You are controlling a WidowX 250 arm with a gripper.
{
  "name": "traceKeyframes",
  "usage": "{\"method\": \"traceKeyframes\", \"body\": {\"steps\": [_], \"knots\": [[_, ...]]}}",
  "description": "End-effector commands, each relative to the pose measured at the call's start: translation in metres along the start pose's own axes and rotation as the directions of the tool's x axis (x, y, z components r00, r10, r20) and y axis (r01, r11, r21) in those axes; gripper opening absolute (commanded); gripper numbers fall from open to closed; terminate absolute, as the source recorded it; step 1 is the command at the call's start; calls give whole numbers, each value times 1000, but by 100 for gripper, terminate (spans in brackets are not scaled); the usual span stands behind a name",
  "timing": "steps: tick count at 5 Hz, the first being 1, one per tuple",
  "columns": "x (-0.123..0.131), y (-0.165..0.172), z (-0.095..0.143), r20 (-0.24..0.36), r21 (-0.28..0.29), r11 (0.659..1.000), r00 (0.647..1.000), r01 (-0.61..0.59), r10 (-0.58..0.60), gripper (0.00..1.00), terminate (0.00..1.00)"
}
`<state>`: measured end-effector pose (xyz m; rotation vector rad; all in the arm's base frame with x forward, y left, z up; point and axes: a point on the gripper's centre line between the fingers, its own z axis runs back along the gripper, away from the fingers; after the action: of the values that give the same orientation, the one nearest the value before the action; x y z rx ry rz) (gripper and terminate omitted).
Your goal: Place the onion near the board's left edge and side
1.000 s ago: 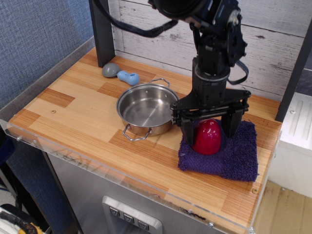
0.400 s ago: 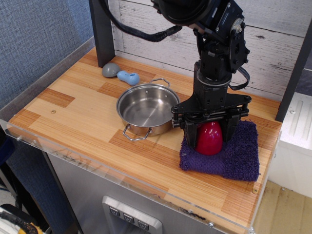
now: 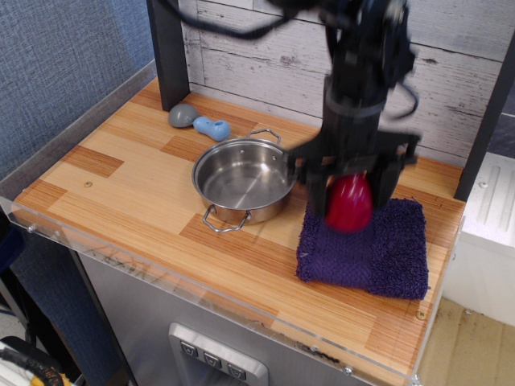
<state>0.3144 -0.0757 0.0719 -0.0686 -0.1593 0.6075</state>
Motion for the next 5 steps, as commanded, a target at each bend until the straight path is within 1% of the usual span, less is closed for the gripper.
{"method": "traceKeyframes", "body": {"steps": [1,2,3,4,5], "knots": [[26,13,86,123,-137,990,991,-25,42,0,0],[40,45,106,100,-166,981,987,-105,123,0,0],[54,83,116,119,-151,973,974,-177,195,0,0],[68,127,116,129,-135,957,953,-256,273,0,0],[82,159,111,145,-108,940,931,-323,336,0,0]]}}
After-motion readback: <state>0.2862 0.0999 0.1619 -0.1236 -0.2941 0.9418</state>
